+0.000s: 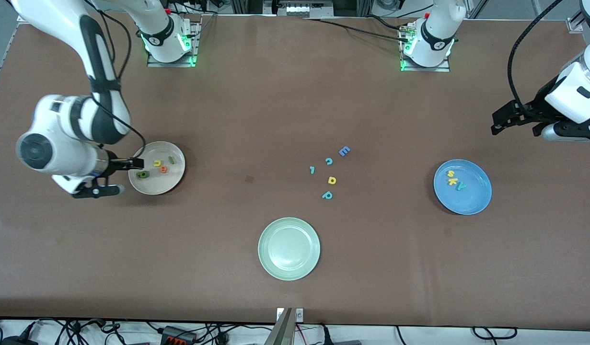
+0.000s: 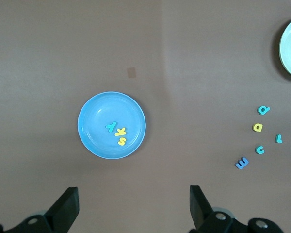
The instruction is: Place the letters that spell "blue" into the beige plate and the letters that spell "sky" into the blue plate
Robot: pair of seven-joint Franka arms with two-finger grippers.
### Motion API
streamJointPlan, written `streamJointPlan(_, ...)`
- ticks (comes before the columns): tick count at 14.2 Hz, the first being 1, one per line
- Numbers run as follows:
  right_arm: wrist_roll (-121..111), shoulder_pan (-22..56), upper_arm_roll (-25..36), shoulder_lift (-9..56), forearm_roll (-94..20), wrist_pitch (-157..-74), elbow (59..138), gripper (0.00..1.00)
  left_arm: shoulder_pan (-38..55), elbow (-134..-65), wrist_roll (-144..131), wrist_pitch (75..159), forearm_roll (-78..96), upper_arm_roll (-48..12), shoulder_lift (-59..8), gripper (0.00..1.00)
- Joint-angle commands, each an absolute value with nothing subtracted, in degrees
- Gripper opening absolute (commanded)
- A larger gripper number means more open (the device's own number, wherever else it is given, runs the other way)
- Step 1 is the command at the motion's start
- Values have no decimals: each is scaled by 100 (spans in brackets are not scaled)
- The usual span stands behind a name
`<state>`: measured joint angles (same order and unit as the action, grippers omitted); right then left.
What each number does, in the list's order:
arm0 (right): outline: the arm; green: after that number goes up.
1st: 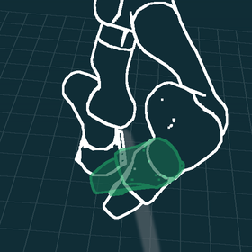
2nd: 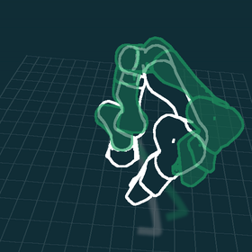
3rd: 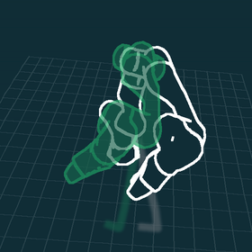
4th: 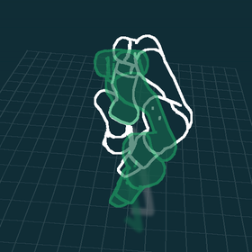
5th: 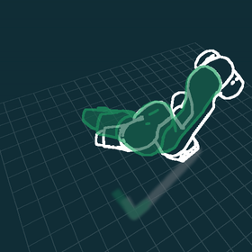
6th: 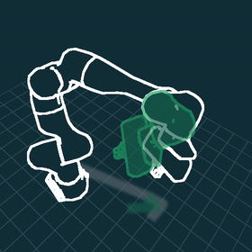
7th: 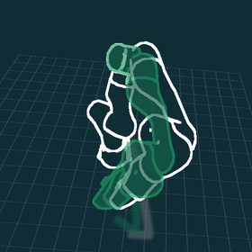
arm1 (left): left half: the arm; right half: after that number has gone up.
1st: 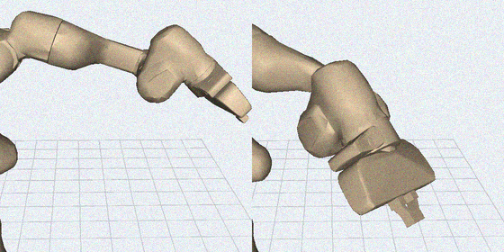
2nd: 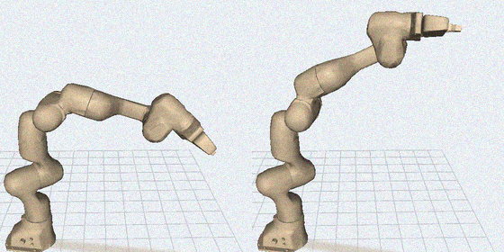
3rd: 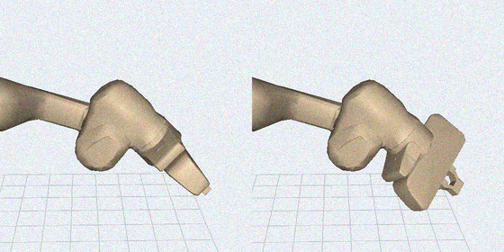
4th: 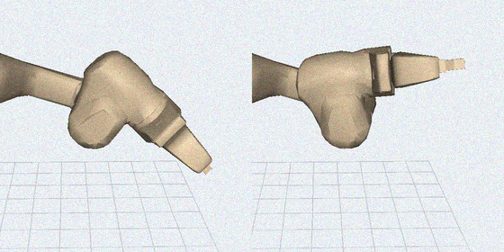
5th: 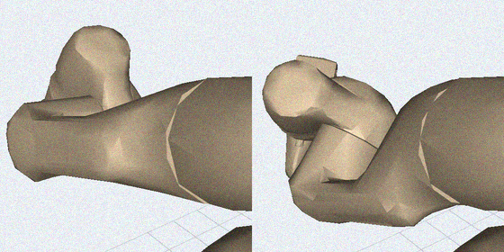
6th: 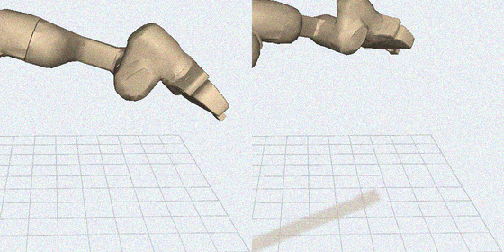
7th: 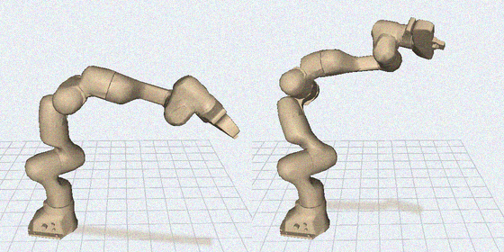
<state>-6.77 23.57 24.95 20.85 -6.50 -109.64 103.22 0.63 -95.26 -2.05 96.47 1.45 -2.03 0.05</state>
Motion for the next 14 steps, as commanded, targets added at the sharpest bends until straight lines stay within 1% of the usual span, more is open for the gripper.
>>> streamJointPlan(1, -334, 2303, 2452, 2074, -686, -9953, 9329, 100, 9, -9334, -70, 9510, 158, -202, -105, 100)
streamJointPlan(2, -334, 2294, 2452, 2083, -686, -9688, 8986, 100, 17, -9334, -96, 9501, 158, -202, -97, 100)
streamJointPlan(5, -387, 2320, 2452, 2074, -616, -9388, 8246, 100, 18, -9325, -105, 9501, 158, -229, -97, 100)
streamJointPlan(8, -369, 2128, 2400, 1996, -659, -9422, 8042, 100, 18, -9325, -105, 9501, 158, -229, -97, 100)
streamJointPlan(9, -343, 1953, 2295, 1899, -668, -9422, 8033, 100, 26, -9325, -97, 9501, 158, -229, -97, 100)
streamJointPlan(10, -317, 1716, 2050, 1768, -668, -9422, 8042, 100, 26, -9325, -105, 9501, 158, -229, -97, 100)
streamJointPlan(12, -316, 997, 1427, 1592, -659, -9457, 8042, 100, 26, -9325, -105, 9501, 158, -229, -97, 100)
streamJointPlan(14, -334, 591, 1135, 1424, -633, -9448, 8042, 100, 35, -9325, -123, 9501, 158, -237, -97, 100)
